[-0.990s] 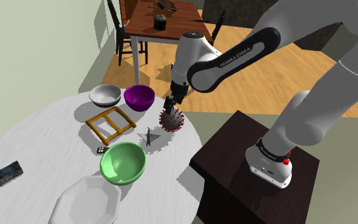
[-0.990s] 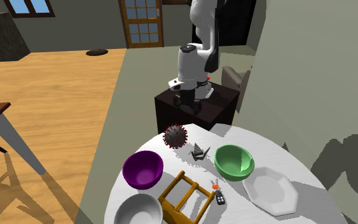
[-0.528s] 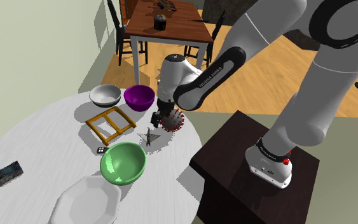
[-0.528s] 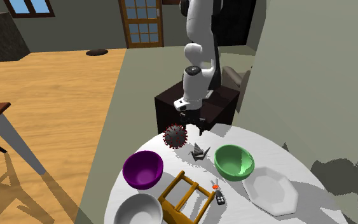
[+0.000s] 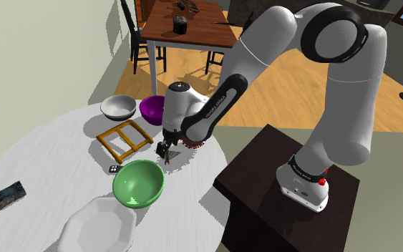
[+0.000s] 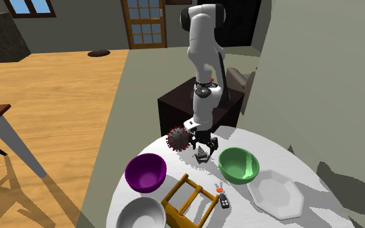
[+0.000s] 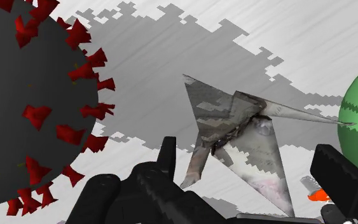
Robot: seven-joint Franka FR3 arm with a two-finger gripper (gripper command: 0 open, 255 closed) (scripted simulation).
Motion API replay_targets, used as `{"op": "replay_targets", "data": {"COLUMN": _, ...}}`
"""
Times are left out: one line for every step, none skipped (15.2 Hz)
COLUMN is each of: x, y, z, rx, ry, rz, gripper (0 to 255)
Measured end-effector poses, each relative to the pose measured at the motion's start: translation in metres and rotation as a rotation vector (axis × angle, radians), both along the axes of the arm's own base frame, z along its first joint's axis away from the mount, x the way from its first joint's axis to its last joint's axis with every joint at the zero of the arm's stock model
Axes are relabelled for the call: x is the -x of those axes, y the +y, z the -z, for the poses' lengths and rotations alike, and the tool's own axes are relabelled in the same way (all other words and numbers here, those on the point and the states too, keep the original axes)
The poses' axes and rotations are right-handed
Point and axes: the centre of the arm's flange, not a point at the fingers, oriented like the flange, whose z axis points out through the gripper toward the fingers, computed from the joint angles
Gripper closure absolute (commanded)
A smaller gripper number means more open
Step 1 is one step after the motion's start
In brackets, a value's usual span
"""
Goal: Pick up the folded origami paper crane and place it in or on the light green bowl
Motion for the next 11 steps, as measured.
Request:
{"op": "replay_targets", "data": {"x": -0.002, "y": 0.002, "z": 0.005, "rx": 0.000, "ry": 0.000, "rz": 0.000, "gripper": 0}}
{"op": "replay_targets", "data": {"x": -0.002, "y": 0.002, "z": 0.010, "rx": 0.000, "ry": 0.000, "rz": -0.001, "gripper": 0}}
{"op": "replay_targets", "data": {"x": -0.002, "y": 0.004, "z": 0.015, "rx": -0.001, "ry": 0.000, "rz": -0.001, "gripper": 0}}
{"op": "replay_targets", "data": {"x": -0.003, "y": 0.003, "z": 0.019, "rx": -0.001, "ry": 0.000, "rz": -0.001, "gripper": 0}}
{"op": "replay_targets", "data": {"x": -0.003, "y": 0.004, "z": 0.025, "rx": -0.001, "ry": 0.000, "rz": -0.001, "gripper": 0}}
{"op": "replay_targets", "data": {"x": -0.002, "y": 0.004, "z": 0.031, "rx": -0.001, "ry": 0.000, "rz": -0.001, "gripper": 0}}
{"op": "replay_targets", "data": {"x": -0.003, "y": 0.005, "z": 0.035, "rx": -0.001, "ry": 0.000, "rz": -0.001, "gripper": 0}}
{"op": "replay_targets", "data": {"x": -0.003, "y": 0.006, "z": 0.037, "rx": -0.001, "ry": 0.000, "rz": -0.001, "gripper": 0}}
{"op": "replay_targets", "data": {"x": -0.003, "y": 0.006, "z": 0.038, "rx": -0.001, "ry": 0.000, "rz": -0.001, "gripper": 0}}
{"op": "replay_targets", "data": {"x": -0.003, "y": 0.006, "z": 0.039, "rx": -0.001, "ry": 0.000, "rz": -0.001, "gripper": 0}}
{"op": "replay_targets", "data": {"x": -0.003, "y": 0.006, "z": 0.039, "rx": -0.001, "ry": 0.000, "rz": -0.001, "gripper": 0}}
